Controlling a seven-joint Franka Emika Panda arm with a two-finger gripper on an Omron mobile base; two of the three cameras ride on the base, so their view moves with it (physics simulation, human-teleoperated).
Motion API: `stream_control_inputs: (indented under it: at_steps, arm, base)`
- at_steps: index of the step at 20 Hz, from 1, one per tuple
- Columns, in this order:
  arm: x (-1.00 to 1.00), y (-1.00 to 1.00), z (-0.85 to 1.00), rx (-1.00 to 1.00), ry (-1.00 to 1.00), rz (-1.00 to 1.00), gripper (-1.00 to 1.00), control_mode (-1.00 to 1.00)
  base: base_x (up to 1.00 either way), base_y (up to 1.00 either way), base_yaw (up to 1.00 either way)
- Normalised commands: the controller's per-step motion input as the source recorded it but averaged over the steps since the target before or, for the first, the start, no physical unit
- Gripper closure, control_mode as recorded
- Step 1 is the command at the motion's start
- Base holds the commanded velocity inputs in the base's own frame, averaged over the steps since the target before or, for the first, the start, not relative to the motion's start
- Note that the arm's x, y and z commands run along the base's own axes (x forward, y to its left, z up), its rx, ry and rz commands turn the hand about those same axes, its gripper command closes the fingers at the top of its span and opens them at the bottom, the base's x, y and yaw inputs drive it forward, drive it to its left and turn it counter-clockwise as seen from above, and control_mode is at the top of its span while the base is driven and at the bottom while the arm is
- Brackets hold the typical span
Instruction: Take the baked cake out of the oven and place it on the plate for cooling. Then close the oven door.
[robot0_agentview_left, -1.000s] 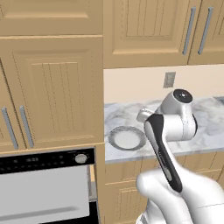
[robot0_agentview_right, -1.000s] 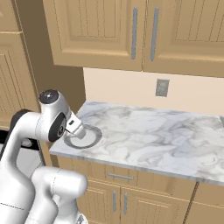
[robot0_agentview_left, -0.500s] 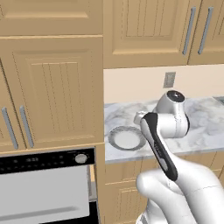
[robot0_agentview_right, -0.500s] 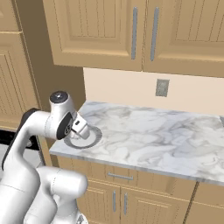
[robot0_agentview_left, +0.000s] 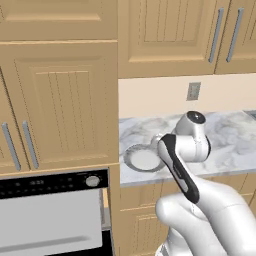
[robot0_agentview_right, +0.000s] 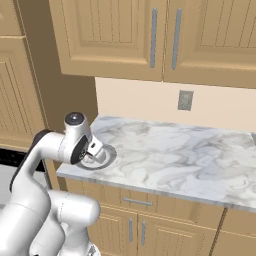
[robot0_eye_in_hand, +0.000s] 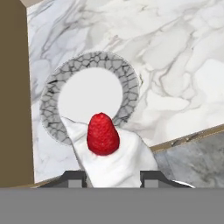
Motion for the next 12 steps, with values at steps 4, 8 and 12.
stream_control_inputs:
  at_steps: [4, 8, 12]
  arm:
    - [0.14, 0.07, -0.25, 0.00, 0.00, 0.05, 1.00, -1.00]
    - [0.14, 0.12, -0.18, 0.00, 0.02, 0.04, 1.00, -1.00]
    - [0.16, 0.14, -0.11, 0.00, 0.03, 0.04, 1.00, -1.00]
  base:
    - [0.00, 0.00, 0.00]
    - [0.00, 0.00, 0.00]
    - [0.00, 0.00, 0.00]
